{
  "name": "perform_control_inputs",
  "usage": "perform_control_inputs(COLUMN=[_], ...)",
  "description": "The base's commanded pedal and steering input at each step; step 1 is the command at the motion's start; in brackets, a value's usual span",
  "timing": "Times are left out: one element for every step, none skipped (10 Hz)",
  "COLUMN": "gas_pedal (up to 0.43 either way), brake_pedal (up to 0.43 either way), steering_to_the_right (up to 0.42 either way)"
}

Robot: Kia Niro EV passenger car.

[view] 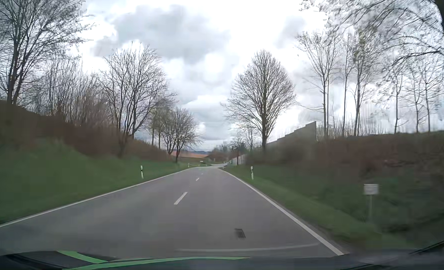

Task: Follow the waypoints while adhering to traffic rules and regulations

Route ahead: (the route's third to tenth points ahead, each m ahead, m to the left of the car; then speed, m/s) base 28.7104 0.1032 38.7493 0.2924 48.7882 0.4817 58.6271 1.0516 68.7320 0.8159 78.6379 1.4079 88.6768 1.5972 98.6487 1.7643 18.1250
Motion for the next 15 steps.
perform_control_inputs(gas_pedal=[0.110,0.110,0.098,0.087,0.079,0.059,0.059,0.059,0.059,0.059,0.059,0.059,0.059,0.059,0.059], brake_pedal=[0.000,0.000,0.000,0.000,0.000,0.000,0.000,0.000,0.000,0.000,0.000,0.000,0.000,0.000,0.000], steering_to_the_right=[-0.005,-0.005,-0.005,-0.005,-0.005,-0.005,-0.005,-0.004,-0.004,-0.003,-0.003,-0.002,-0.002,-0.002,-0.001])
